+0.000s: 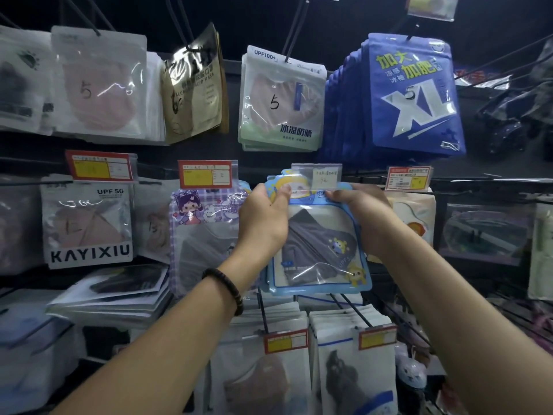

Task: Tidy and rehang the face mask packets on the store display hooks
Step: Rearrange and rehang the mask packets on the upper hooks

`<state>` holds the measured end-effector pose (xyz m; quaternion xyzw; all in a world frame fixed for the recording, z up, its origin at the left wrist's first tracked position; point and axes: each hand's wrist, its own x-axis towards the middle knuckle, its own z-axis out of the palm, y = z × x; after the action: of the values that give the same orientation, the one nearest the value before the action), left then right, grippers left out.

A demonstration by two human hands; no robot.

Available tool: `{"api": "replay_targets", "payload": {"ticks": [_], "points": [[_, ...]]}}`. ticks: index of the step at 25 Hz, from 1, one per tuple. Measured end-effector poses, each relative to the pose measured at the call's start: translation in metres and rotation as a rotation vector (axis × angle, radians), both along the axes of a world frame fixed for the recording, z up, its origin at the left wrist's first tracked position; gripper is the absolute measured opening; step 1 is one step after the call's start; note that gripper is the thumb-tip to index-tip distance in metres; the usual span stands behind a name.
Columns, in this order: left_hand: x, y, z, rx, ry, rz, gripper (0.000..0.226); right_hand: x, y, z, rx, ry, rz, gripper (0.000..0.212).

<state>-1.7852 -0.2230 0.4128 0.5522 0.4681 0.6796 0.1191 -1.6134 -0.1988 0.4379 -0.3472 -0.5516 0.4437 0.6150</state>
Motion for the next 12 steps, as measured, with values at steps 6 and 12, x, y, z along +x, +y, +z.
{"api": "replay_targets", "payload": {"ticks": [6,12], "points": [[-0.002,-0.001,0.004,-0.061,0.035,-0.008,0.036,-0.003,-0.003,0.001,-0.153,-0.012,0.033,0.021],[0.001,-0.002,-0.006,-0.076,-0.008,-0.025,0.033,-0.001,-0.006,-0.001,-0.053,-0.083,-0.013,0.015]]}}
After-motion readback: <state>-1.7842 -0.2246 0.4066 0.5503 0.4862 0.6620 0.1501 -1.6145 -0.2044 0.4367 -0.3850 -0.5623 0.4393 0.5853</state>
